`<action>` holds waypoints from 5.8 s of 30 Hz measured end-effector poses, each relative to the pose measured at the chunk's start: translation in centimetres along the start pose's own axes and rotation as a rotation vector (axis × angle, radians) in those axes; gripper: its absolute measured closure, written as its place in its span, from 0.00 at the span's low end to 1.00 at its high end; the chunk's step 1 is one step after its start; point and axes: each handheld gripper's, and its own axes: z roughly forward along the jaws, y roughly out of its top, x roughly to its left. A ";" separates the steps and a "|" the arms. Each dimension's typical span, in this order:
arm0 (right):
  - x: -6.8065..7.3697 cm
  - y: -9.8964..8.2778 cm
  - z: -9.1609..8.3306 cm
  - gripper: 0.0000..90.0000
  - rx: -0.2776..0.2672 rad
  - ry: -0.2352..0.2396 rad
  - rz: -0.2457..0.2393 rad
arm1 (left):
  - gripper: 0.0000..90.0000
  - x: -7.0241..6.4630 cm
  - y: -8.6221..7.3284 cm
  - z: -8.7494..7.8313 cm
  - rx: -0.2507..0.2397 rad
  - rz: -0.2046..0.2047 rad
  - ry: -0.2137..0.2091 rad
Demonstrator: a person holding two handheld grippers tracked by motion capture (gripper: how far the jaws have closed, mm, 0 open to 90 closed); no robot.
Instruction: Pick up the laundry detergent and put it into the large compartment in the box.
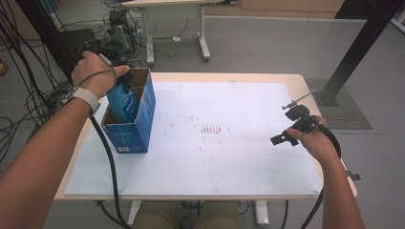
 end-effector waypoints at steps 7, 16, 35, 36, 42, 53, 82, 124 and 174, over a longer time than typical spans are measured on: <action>-0.1 -0.2 0.1 0.10 0.002 0.000 0.005 | 0.42 -0.2 -0.2 1.2 -0.001 0.001 0.003; -0.1 -0.7 0.3 0.10 0.001 0.001 0.010 | 0.42 -0.2 -0.5 3.1 0.008 0.006 -0.010; -0.3 -1.3 0.5 0.10 0.010 0.002 0.031 | 0.42 0.0 -1.0 6.2 0.022 0.016 -0.005; -0.3 -1.3 0.5 0.10 0.010 0.003 0.031 | 0.42 -0.1 -1.0 6.4 0.024 0.017 -0.004; -0.3 -1.4 0.6 0.10 0.013 0.003 0.034 | 0.42 -0.3 -1.0 7.1 0.028 0.026 -0.001; -0.5 -1.7 0.8 0.10 0.014 0.005 0.037 | 0.42 -0.6 -1.0 8.7 0.047 0.039 0.006; -0.4 -1.9 0.6 0.10 0.013 0.001 0.041 | 0.42 -0.3 -1.2 8.8 0.038 0.038 -0.001; -0.5 -1.8 0.5 0.10 0.009 0.000 0.044 | 0.42 0.2 -1.5 8.9 0.025 0.039 -0.013; -0.6 -1.9 0.5 0.10 0.013 -0.001 0.047 | 0.38 0.8 -1.8 8.8 -0.005 0.023 -0.033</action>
